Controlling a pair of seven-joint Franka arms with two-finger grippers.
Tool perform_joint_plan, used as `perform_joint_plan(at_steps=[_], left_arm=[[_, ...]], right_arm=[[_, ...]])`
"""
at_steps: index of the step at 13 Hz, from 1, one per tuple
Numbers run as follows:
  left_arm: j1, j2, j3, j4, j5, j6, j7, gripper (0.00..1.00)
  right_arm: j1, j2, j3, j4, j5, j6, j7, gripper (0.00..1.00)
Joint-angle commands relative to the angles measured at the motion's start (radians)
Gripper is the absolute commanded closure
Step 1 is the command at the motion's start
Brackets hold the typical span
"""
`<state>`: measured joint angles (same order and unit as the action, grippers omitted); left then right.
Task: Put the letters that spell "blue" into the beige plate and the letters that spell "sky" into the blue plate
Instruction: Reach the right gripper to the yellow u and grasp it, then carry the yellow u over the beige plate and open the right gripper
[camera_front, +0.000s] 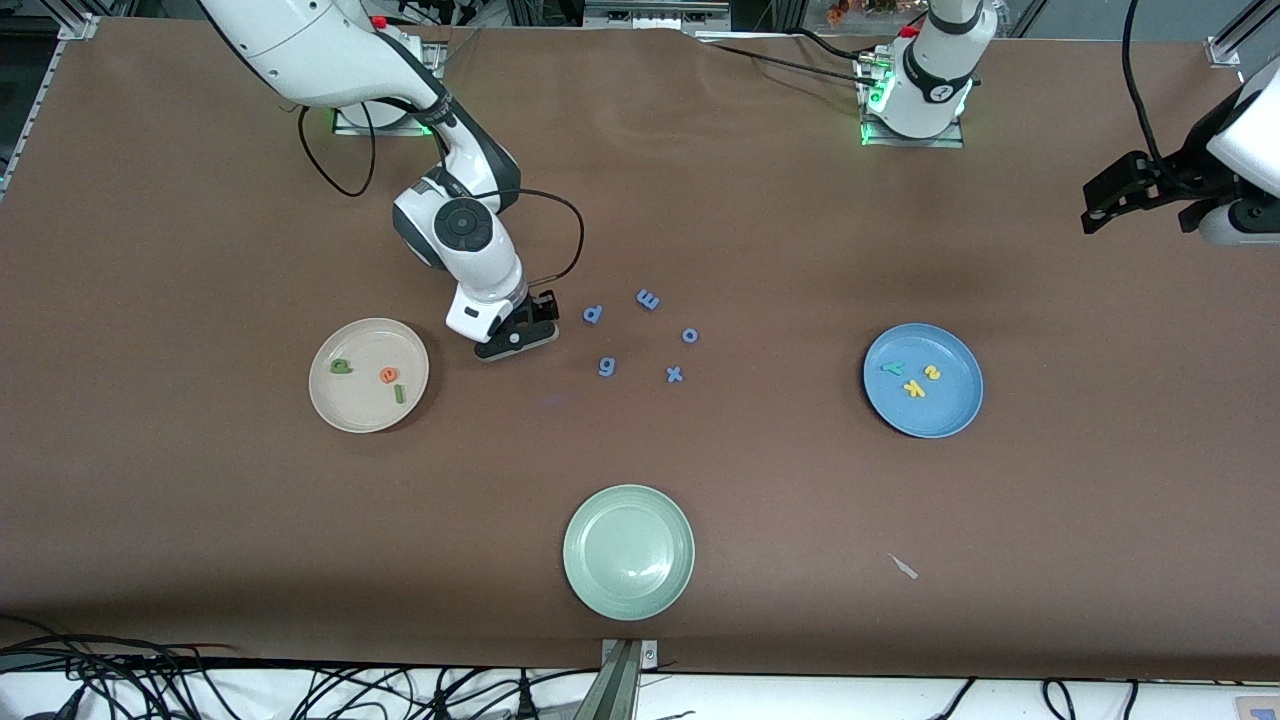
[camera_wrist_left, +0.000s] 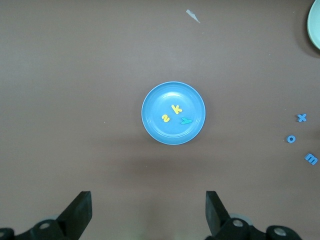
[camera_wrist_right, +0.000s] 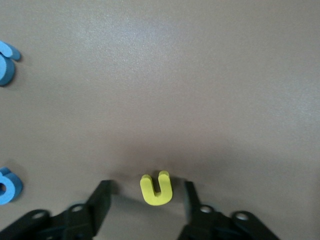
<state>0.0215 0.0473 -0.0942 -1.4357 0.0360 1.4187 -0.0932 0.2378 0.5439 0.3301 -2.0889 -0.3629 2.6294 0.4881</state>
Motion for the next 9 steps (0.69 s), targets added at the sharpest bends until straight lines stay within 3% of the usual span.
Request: perform_joint_plan(at_steps=[1, 3, 6, 9], left_arm=[[0.003, 0.014, 0.001, 0.017, -0.01, -0.009, 0.021, 0.0], [0.003, 0.023, -0.002, 0.021, -0.004, 0.019, 0.023, 0.0], [-0.006, 0.028, -0.004, 0.014, -0.008, 0.022, 0.021, 0.0], [-0.014, 0.042, -0.005, 0.017, -0.004, 0.022, 0.023, 0.0]], right_arm=[[-0.012, -0.006, 0.003, -0.013, -0.018, 0.014, -0.014, 0.47], [-0.014, -0.006, 0.001, -0.013, -0.018, 0.014, -0.019, 0.64], [-0.02, -0.012, 0.0, -0.011, -0.016, 0.012, -0.02, 0.98], [-0.051, -0.041, 0.0, -0.002, -0.007, -0.031, -0.086, 0.99]])
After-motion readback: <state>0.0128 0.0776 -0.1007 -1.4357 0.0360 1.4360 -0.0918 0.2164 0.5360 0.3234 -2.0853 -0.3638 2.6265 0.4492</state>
